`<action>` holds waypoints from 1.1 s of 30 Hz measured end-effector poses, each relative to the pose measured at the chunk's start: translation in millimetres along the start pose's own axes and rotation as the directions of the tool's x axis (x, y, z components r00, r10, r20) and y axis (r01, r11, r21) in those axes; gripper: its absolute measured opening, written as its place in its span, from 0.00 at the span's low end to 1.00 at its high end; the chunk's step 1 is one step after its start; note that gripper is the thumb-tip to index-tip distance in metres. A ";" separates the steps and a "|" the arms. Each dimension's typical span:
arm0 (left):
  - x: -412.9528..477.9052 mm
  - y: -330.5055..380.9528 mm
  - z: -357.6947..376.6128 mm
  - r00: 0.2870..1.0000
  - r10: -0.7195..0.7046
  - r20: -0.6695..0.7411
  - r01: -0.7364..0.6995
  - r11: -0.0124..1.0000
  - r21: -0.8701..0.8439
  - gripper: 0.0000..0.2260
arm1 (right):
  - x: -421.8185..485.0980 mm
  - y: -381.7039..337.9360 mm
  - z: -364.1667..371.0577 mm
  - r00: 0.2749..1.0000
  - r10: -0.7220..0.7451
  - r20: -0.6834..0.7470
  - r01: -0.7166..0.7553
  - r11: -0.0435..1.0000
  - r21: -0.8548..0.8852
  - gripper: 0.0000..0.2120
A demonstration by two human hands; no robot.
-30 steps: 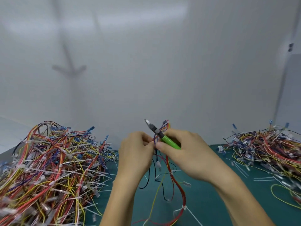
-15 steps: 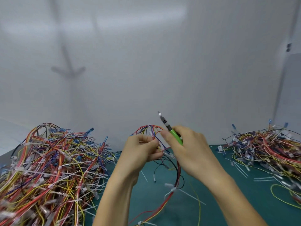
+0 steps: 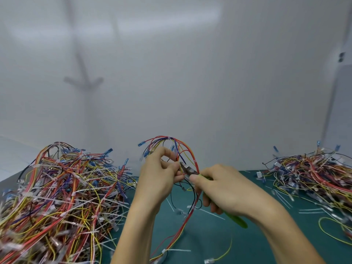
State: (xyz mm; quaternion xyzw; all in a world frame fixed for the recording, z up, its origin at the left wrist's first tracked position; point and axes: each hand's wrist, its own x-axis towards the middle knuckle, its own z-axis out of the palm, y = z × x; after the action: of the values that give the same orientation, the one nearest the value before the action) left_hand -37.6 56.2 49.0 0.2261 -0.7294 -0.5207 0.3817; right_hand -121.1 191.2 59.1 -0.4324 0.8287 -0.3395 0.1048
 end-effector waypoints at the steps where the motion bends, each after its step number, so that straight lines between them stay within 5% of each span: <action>1: 0.0 0.2 0.1 1.000 0.011 0.000 -0.011 1.000 0.027 0.07 | 0.4 0.9 -0.4 1.000 0.013 0.010 -0.013 1.000 0.015 0.20; 8: -0.6 3.4 2.9 0.998 0.048 0.043 -0.054 0.983 0.175 0.07 | 2.4 6.0 -2.8 0.995 0.059 0.076 -0.067 0.993 0.098 0.20; 21: -1.7 4.7 10.0 0.998 -0.041 0.040 0.036 0.992 0.121 0.05 | 2.1 9.5 -8.1 0.991 0.075 0.110 -0.092 0.984 0.153 0.20; 33: -0.7 3.3 6.5 0.999 0.024 0.048 -0.030 0.991 0.131 0.07 | 3.6 5.8 -3.3 0.996 0.051 0.070 -0.063 0.980 0.191 0.20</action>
State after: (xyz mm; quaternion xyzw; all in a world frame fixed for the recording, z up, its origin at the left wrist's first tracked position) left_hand -42.1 61.6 50.7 0.2289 -0.7736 -0.4716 0.3560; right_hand -128.6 192.3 58.2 -0.4070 0.8001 -0.4011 0.1826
